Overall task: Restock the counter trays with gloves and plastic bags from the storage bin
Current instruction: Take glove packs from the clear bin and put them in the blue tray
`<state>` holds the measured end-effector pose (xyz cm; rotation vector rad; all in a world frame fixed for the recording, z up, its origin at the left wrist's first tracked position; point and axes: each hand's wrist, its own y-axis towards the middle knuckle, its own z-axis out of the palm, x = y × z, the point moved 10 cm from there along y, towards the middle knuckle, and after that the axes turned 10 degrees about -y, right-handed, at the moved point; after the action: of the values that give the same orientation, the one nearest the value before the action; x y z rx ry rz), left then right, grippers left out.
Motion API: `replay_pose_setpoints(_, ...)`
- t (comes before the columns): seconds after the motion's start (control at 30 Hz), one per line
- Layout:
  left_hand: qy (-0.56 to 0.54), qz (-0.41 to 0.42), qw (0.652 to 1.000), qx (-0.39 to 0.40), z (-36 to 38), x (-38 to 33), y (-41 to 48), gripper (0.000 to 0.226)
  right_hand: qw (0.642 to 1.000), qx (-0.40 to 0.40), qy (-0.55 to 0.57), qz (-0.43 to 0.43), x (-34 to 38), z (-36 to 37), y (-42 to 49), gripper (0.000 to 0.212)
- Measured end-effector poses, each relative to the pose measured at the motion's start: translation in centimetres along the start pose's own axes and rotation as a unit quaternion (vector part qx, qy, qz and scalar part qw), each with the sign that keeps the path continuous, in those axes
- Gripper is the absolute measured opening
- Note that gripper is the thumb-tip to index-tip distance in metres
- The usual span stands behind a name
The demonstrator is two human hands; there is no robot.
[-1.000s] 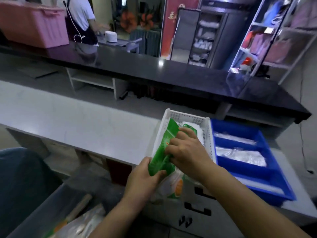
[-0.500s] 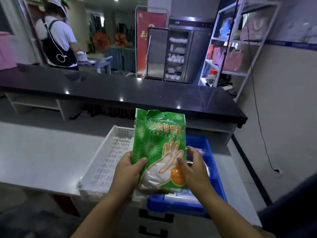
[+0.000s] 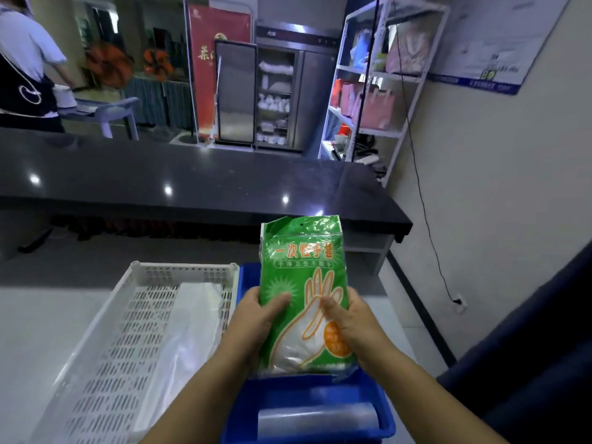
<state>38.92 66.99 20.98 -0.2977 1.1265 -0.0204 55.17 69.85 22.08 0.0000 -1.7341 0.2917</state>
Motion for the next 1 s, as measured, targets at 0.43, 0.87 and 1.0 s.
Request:
replay_pose_setpoints(0.43,0.026,-0.004,0.999,0.018,0.1,3.1,12.5,0.008,0.993,-0.069,-0.066,0.064,-1.5,-4.1,9.5,0.025)
replay_pose_setpoints(0.87,0.695,0.081,0.696,0.160,3.4,7.3,20.6,0.028,0.957,-0.123,-0.261,-0.031,1.2,-13.7,12.9,0.033)
replay_pose_setpoints(1.0,0.713,-0.010,0.688,0.137,3.2,8.5,22.1,0.054,0.963,-0.104,-0.246,-0.031,0.9,-14.3,13.6,0.030)
